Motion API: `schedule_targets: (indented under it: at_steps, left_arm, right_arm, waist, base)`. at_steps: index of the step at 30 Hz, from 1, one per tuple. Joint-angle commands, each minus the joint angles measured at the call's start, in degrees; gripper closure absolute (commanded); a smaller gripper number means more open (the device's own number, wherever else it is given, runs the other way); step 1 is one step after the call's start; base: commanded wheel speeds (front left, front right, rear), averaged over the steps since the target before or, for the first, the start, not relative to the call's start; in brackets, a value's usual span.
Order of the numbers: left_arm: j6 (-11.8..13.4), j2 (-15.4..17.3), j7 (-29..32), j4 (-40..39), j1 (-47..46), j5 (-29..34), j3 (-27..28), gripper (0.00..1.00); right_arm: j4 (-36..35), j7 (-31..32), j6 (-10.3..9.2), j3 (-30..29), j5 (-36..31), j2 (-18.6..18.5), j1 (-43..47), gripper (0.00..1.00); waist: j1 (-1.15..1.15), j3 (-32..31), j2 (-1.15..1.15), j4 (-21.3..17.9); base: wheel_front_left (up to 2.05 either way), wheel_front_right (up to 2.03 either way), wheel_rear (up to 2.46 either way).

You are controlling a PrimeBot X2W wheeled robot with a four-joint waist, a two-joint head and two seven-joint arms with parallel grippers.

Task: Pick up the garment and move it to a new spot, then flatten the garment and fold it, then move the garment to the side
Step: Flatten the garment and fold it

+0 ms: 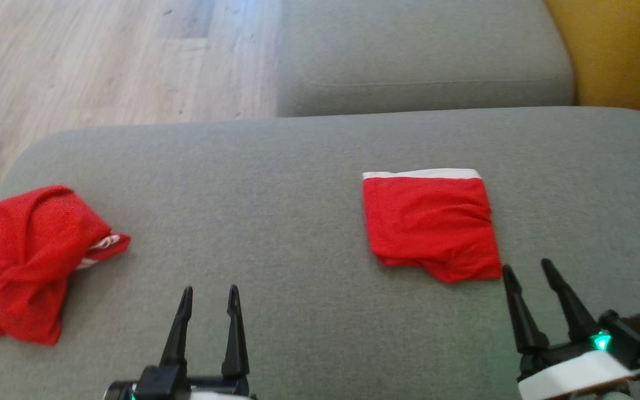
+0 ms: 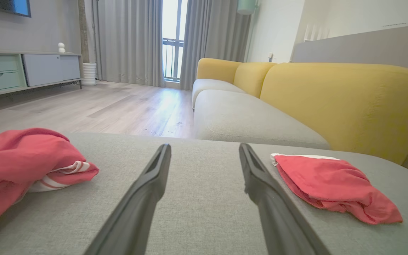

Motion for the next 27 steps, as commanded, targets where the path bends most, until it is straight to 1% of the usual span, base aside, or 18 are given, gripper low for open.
schedule_targets:
  at_steps: [1,4,9,16,27]
  left_arm:
    - [0.03,-0.17,-0.55,-2.49,-0.51,0.87,2.48,0.00]
    - [-0.11,-0.19,-0.55,-3.66,2.10,2.52,3.01,0.00]
    - [-0.18,-0.23,-0.55,-4.49,6.01,4.08,3.44,0.00]
    - [-0.42,-0.27,-0.55,-4.02,8.08,4.71,3.54,0.00]
    - [-1.29,-0.28,-0.55,-2.03,6.69,5.56,3.67,0.00]
  right_arm:
    - [-3.64,-0.69,-0.05,-0.54,-0.94,-0.13,-1.58,0.00]
    - [-5.49,-0.69,-0.05,-2.64,-1.94,0.22,0.82,0.00]
    - [-6.20,-0.69,-0.05,-4.98,-2.48,0.91,3.54,0.00]
    - [-5.55,-0.70,-0.05,-5.67,-2.69,1.01,5.35,0.00]
    - [-4.76,-0.70,-0.05,-5.27,-3.12,1.91,5.52,0.00]
  waist:
    - [0.01,-1.19,0.00,-1.70]
    - [0.01,-2.14,0.00,-2.66]
    - [0.01,-3.52,0.00,-3.07]
    - [0.01,-4.45,0.00,-2.60]
    - [0.01,-4.67,0.00,-1.39]
  base:
    - [0.00,0.00,0.00]
    - [0.00,0.00,0.00]
    - [0.00,0.00,0.00]
    - [0.00,0.00,0.00]
    - [0.00,0.00,0.00]
